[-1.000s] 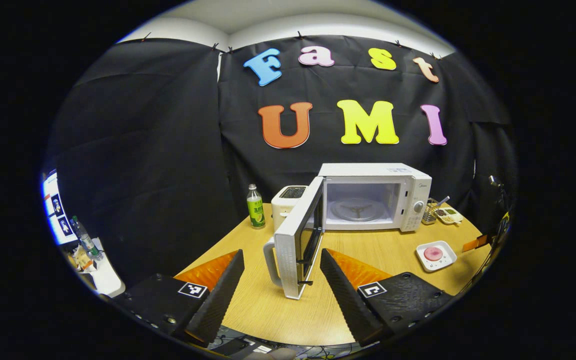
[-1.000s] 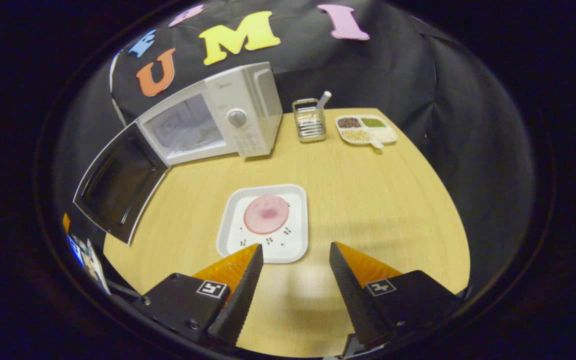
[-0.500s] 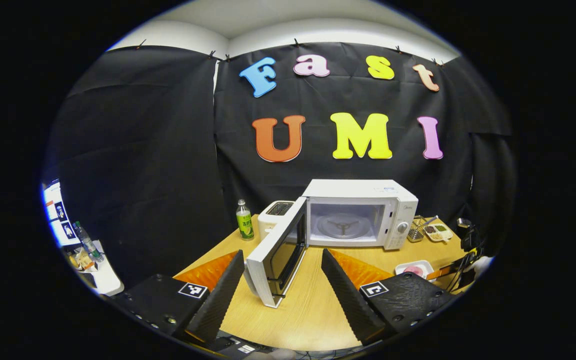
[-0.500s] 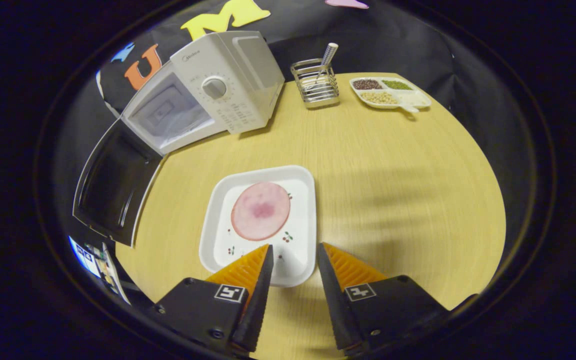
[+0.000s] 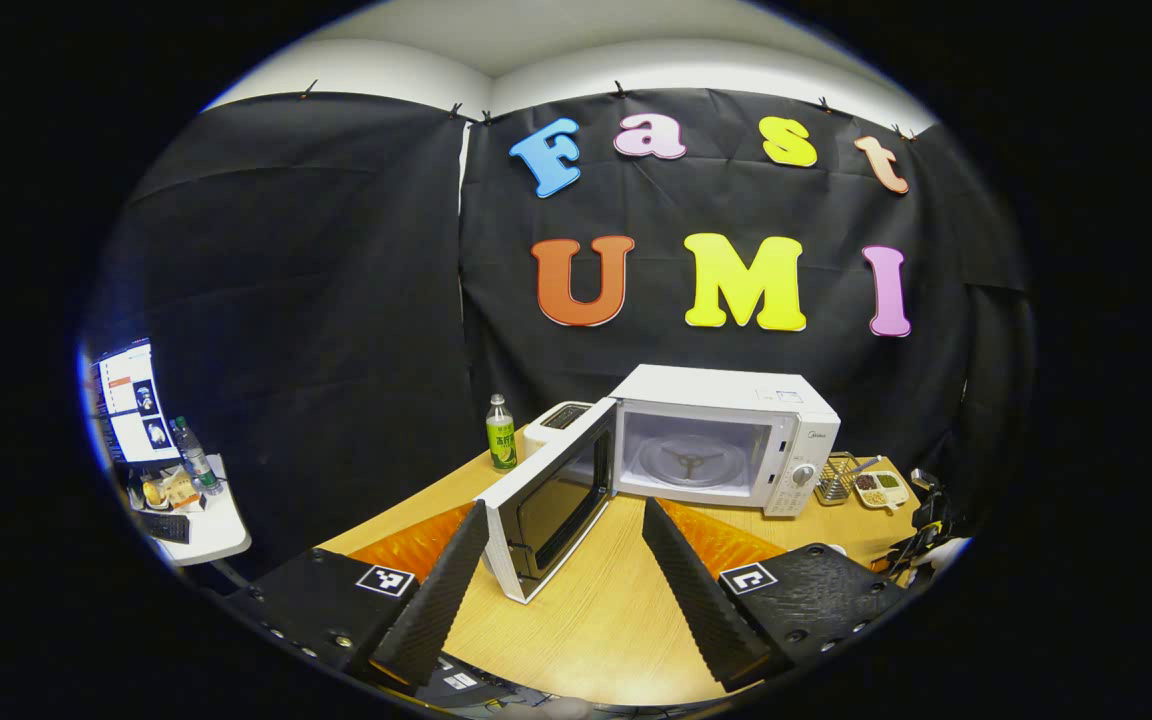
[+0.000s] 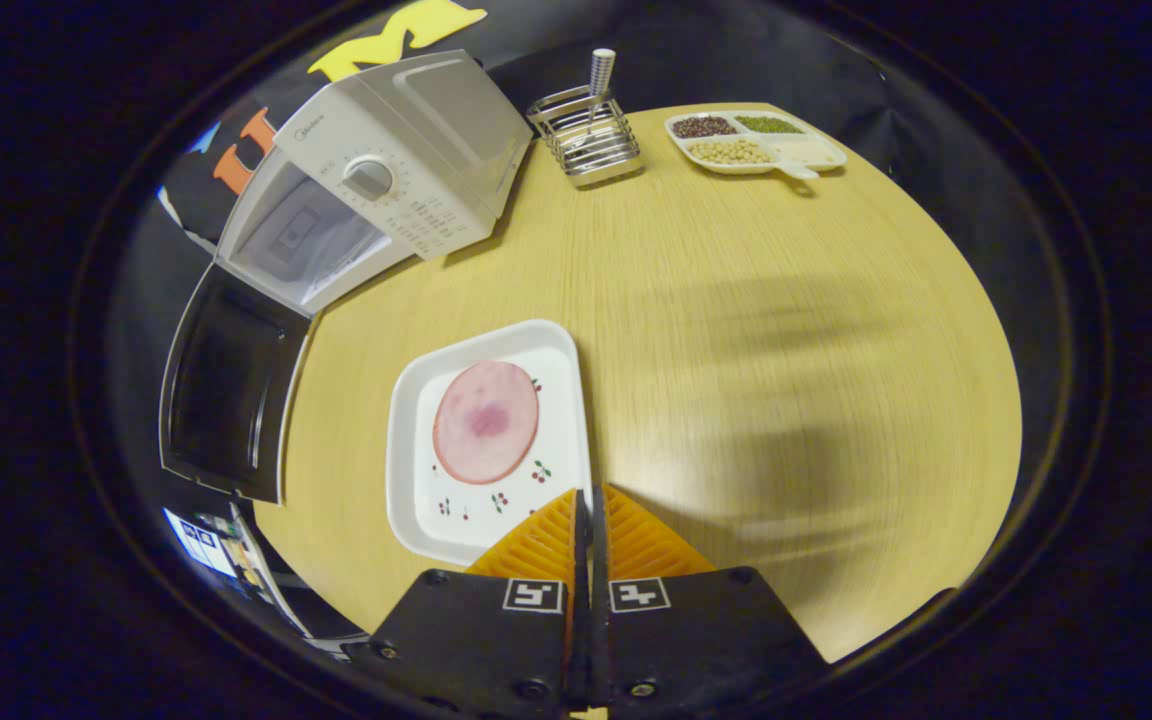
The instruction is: Open the microwave oven with the left hand, put the food in, and close the microwave oven.
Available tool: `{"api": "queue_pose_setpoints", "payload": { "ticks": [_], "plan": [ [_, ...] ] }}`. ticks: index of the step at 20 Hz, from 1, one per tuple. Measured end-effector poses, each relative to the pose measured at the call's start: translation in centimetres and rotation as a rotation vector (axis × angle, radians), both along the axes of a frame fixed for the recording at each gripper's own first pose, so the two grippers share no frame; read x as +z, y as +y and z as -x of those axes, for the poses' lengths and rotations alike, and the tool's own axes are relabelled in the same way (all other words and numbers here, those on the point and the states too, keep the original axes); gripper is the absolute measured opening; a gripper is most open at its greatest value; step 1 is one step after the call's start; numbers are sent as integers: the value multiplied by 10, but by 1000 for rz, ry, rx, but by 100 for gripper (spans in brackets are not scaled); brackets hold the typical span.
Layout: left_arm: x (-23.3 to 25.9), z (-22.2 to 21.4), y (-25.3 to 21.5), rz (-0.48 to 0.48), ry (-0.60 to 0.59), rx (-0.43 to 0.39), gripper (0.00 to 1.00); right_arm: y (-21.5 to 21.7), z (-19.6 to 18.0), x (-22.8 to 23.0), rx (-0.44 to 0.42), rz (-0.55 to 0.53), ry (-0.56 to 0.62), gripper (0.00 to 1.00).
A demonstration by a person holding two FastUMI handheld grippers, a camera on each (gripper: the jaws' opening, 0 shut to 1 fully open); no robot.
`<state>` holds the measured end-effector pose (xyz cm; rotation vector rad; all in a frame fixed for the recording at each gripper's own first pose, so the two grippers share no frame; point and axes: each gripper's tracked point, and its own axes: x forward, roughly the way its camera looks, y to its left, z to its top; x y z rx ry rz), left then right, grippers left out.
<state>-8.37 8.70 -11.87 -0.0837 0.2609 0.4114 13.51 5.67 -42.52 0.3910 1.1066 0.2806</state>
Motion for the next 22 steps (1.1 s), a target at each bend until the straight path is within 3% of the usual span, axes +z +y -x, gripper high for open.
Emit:
{"api": "queue_pose_setpoints", "payload": {
  "ticks": [7,11,16,22],
  "plan": [
    [3,26,-7,-28,35,57,95,10,5,7,-86,-300,114,4],
    [13,24,-6,-47,18,54,95,22,7,20,-103,-357,100,4],
    [8,3,-1,-45,13,-12,95,54,16,56,-88,-392,46,3],
    [17,-28,7,-43,-22,-173,95,118,11,110,-195,-449,-28,4]
  ]
}}
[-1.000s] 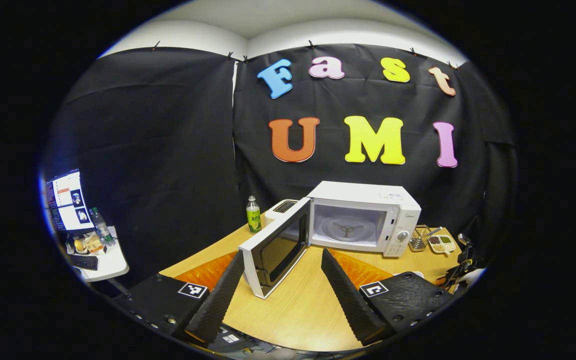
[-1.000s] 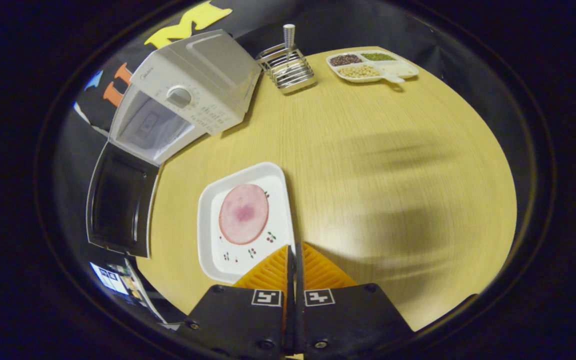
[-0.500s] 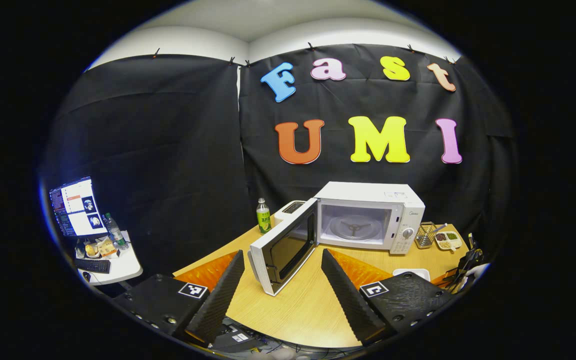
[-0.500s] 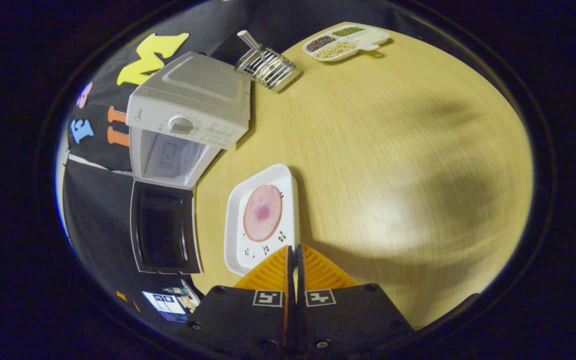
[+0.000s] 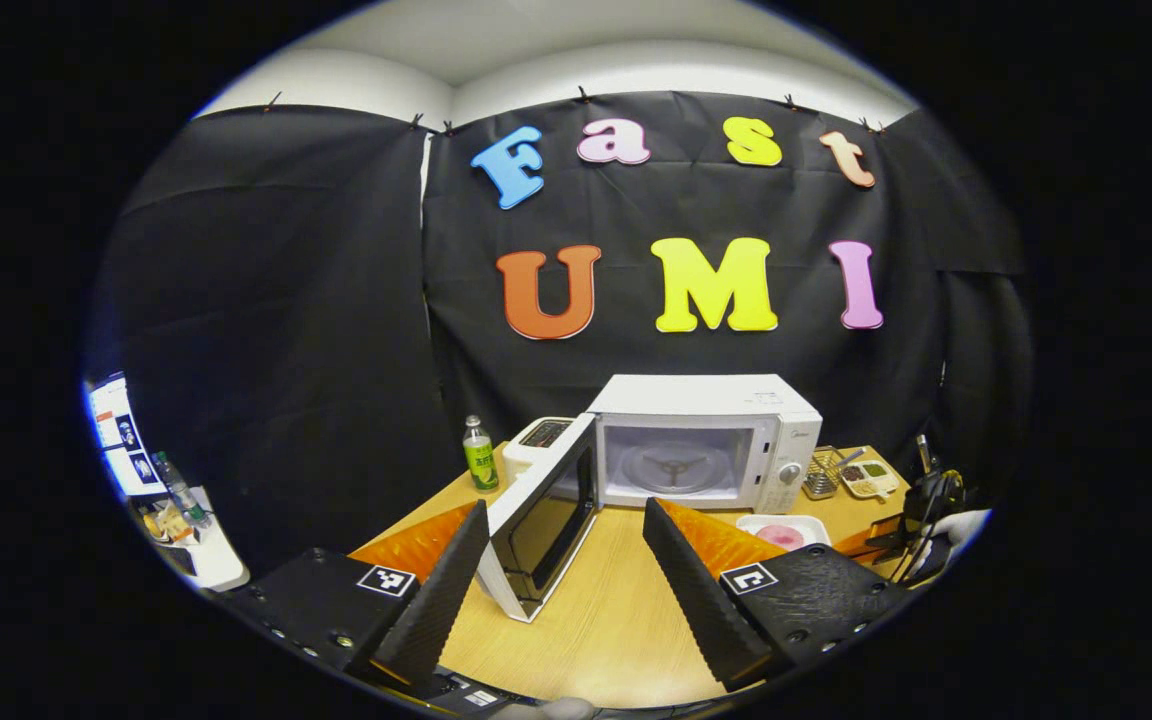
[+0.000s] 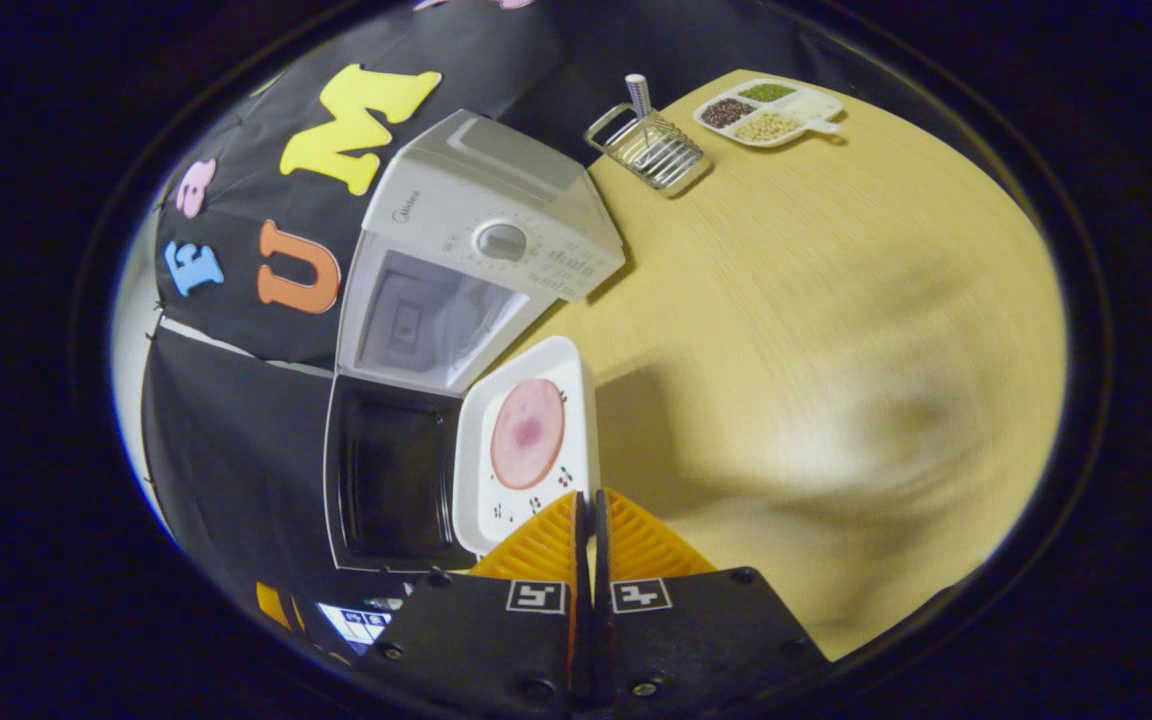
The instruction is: Open the microwave oven with the left hand, put the food in, and close the microwave oven.
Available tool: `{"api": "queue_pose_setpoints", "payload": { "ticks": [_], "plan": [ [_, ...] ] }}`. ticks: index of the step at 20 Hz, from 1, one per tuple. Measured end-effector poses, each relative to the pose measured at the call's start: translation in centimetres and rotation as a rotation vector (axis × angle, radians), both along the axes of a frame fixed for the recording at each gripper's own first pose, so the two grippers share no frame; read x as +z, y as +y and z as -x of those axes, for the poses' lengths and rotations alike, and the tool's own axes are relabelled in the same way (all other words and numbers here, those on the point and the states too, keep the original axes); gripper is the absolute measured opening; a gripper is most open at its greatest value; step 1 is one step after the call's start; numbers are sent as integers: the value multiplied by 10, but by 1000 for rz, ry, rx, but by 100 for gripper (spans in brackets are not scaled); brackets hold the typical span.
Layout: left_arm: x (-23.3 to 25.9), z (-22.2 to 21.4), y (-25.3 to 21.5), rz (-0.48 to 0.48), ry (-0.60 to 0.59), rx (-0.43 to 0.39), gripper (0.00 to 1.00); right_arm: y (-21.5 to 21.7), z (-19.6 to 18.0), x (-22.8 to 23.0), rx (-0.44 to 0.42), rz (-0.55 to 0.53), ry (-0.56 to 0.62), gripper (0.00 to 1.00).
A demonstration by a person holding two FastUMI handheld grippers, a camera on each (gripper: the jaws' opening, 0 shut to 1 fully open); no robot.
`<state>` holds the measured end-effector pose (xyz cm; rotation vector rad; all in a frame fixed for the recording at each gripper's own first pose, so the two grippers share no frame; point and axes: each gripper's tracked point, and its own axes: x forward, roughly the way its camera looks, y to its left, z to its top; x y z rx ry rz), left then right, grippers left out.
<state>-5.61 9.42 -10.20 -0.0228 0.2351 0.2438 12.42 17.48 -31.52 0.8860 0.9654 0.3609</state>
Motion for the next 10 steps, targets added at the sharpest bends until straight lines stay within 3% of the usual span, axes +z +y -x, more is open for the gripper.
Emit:
{"api": "queue_pose_setpoints", "payload": {
  "ticks": [6,10],
  "plan": [
    [20,-23,11,-9,-34,-167,95,101,-44,47,-188,-92,-82,3],
    [15,-41,15,-9,-14,-225,95,162,-86,63,-324,-179,-103,3]
  ]
}}
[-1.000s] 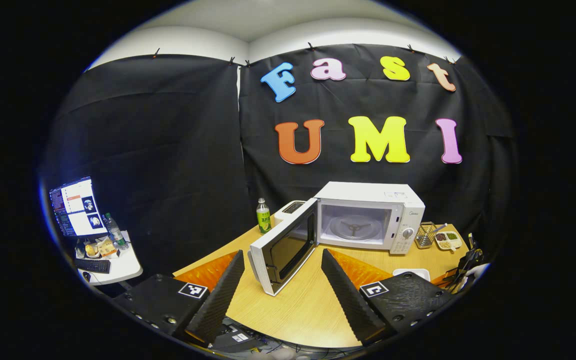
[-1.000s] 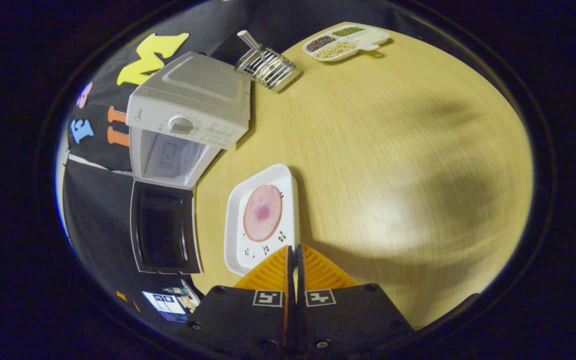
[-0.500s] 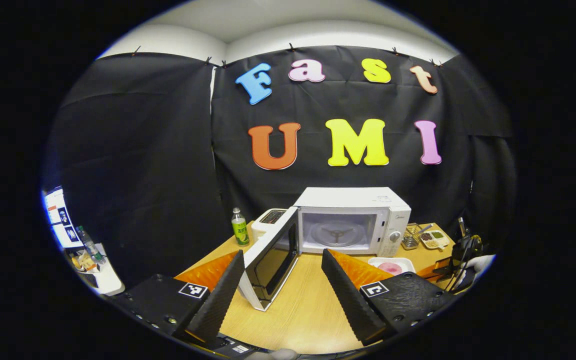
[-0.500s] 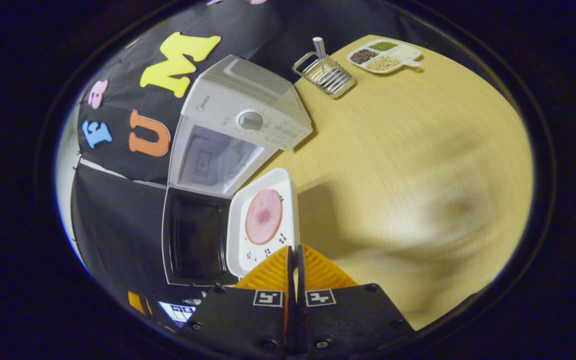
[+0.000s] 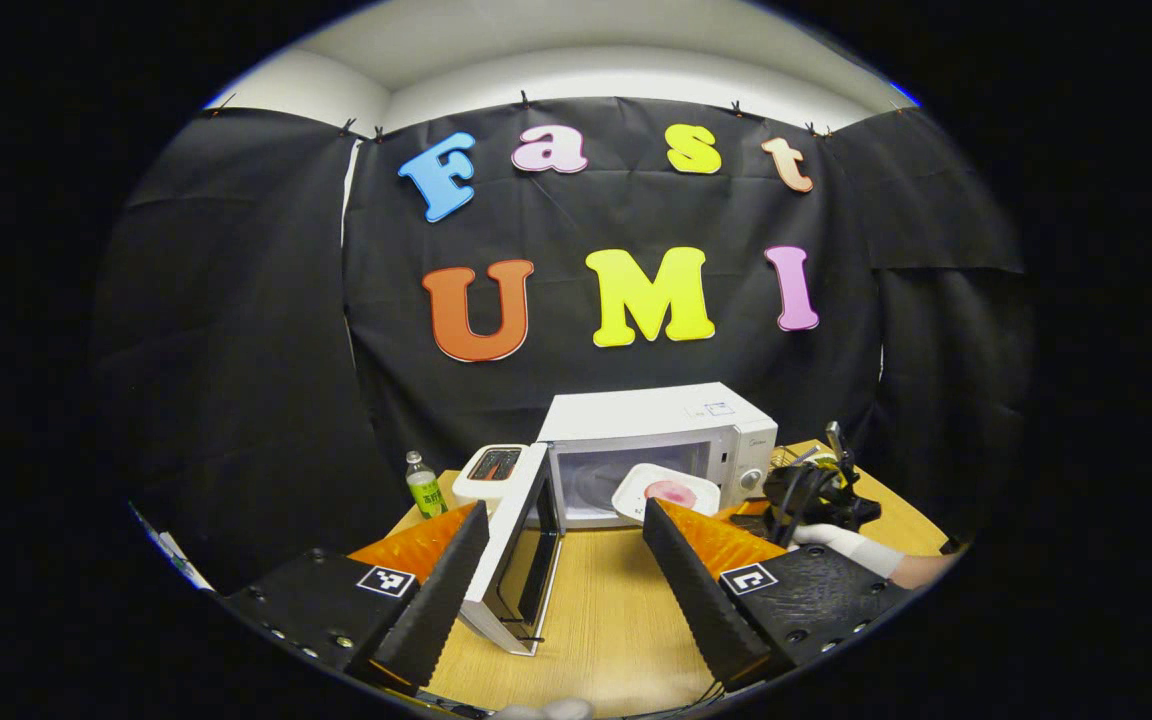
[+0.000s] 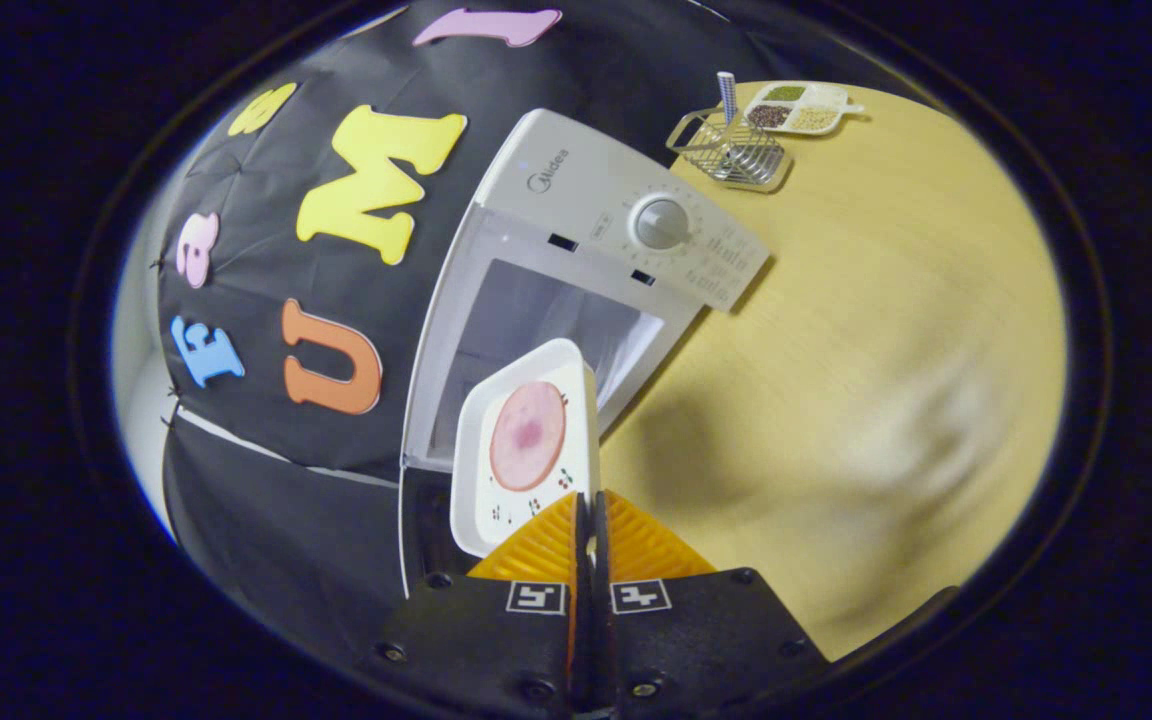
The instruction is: Open the microwave oven with the left hand, put the food in, and close the microwave oven.
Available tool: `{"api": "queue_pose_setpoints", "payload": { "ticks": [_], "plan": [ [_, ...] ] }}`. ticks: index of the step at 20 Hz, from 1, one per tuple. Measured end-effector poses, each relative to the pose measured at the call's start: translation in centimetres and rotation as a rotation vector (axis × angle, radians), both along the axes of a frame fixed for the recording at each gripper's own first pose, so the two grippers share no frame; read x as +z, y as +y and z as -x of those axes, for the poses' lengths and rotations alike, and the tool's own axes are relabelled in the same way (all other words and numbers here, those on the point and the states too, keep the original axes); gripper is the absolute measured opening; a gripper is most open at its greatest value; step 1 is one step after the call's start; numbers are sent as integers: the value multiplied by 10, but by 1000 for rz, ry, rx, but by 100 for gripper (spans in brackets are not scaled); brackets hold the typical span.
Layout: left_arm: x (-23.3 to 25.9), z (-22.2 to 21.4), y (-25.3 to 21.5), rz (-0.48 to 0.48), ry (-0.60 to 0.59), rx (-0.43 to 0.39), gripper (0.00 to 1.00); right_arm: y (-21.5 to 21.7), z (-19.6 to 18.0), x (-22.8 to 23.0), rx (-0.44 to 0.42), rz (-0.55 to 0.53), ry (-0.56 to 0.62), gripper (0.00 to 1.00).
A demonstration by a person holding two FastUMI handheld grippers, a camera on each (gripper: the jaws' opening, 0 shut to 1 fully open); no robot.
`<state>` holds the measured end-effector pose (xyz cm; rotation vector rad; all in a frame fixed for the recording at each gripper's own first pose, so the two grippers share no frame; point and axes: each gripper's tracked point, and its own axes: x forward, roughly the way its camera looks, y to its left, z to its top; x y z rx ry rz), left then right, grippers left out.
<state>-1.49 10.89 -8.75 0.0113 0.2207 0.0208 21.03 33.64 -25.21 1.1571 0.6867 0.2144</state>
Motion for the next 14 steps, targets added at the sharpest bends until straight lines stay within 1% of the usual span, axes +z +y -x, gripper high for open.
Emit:
{"api": "queue_pose_setpoints", "payload": {
  "ticks": [1,3,5,7,11,14],
  "plan": [
    [2,-3,0,15,1,-10,95,8,-10,0,-32,-19,2,4],
    [11,-11,-3,23,-14,-32,95,16,-35,-7,-142,-37,17,3],
    [10,-16,-5,6,-19,-51,95,22,-55,-19,-229,-36,39,4],
    [5,-18,-6,-15,-15,-64,95,31,-69,-29,-297,-49,56,3],
    [0,-18,-2,-16,-8,-62,95,49,-98,-42,-350,-20,64,4],
    [-8,-16,3,-12,6,-50,95,52,-126,-56,-408,-22,121,4]
  ]
}}
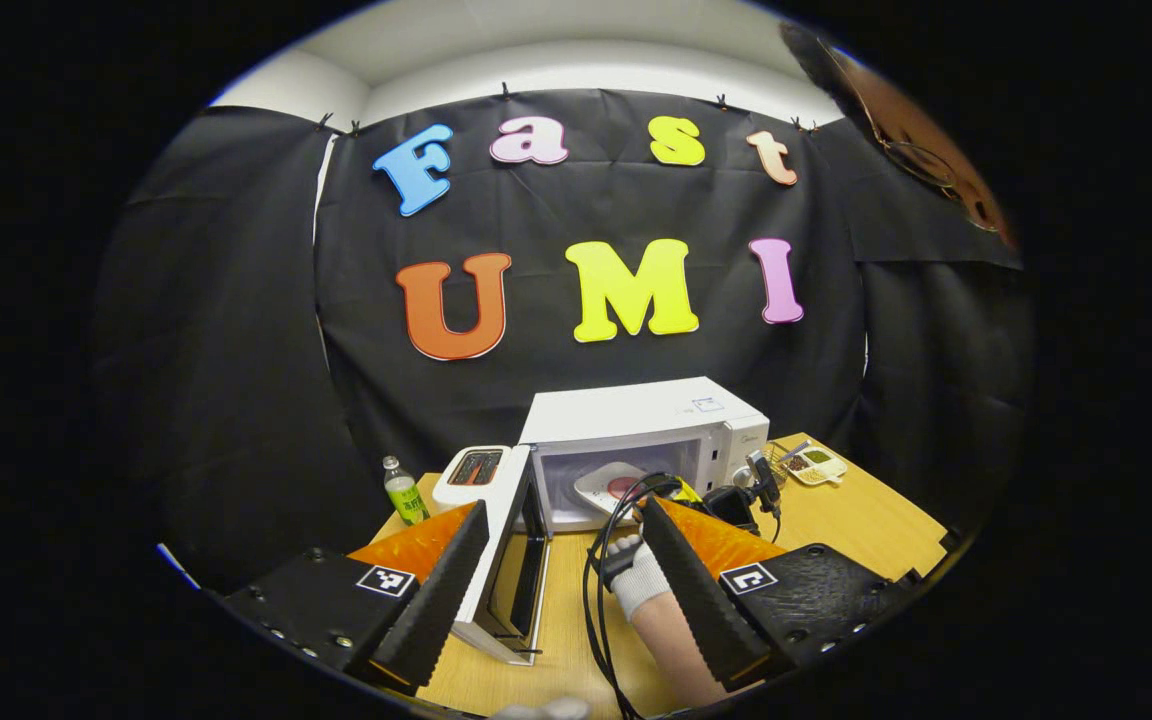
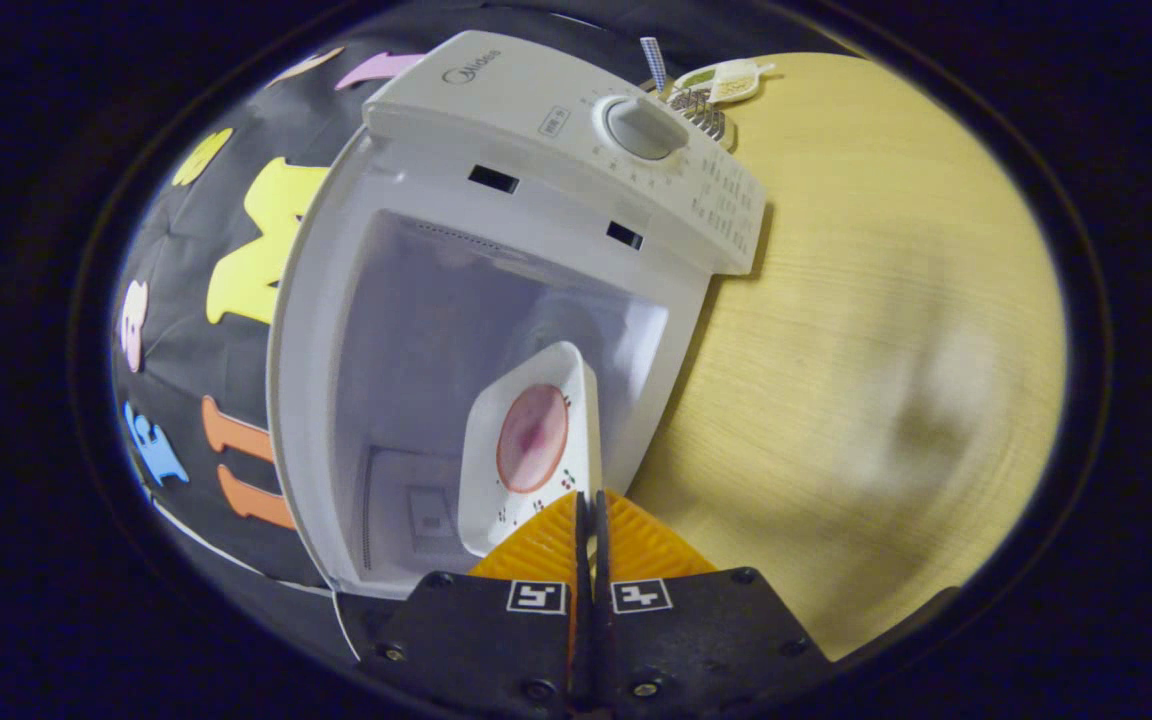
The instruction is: Open the microwave oven with the left hand, put the food in, and close the microwave oven.
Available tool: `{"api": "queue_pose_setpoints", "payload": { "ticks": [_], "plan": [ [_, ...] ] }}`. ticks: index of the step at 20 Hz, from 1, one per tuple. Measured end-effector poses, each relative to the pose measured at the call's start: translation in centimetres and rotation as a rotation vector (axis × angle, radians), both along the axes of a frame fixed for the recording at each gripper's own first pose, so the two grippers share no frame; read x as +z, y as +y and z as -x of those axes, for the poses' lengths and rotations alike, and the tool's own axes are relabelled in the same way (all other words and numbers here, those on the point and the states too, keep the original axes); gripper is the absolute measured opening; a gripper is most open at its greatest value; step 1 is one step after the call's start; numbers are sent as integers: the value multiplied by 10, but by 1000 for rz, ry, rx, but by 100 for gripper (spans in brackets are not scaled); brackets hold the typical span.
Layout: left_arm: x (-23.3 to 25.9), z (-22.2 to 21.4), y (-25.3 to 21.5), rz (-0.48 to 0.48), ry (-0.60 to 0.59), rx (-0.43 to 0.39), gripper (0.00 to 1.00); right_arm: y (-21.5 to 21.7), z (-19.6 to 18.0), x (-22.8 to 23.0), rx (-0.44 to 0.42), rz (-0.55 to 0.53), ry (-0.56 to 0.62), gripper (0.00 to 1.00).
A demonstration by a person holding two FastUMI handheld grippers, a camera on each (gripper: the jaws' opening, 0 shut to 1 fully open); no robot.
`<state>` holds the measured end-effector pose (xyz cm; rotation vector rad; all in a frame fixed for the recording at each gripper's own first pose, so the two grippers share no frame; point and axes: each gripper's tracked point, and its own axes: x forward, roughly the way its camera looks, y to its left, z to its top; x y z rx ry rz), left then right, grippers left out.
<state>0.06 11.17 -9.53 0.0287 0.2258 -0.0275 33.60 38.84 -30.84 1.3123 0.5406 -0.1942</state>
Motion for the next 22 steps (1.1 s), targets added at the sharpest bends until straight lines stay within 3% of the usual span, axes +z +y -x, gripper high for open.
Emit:
{"api": "queue_pose_setpoints", "payload": {
  "ticks": [5,9,10,13,16,17,18,19,20,22],
  "plan": [
    [-22,16,18,-27,70,47,95,8,-35,6,-50,6,-13,4],
    [-22,21,20,-15,65,62,95,11,-47,21,-52,23,-104,14],
    [-22,21,20,-9,66,61,95,2,-43,31,-65,29,-130,10],
    [-22,23,27,15,63,75,95,-9,-28,42,-39,91,-150,44],
    [-21,25,47,0,38,112,95,-19,9,51,39,161,-163,57],
    [-21,27,58,-10,26,127,95,-27,24,59,71,205,-184,58],
    [-19,28,69,-12,13,147,95,-33,42,65,126,273,-207,53],
    [-16,29,82,-12,-3,168,95,-39,60,78,191,337,-250,78],
    [-18,30,97,-6,-12,194,95,-45,76,81,256,426,-273,96],
    [-20,30,122,11,-26,239,95,-72,115,98,366,617,-312,100]
  ]
}}
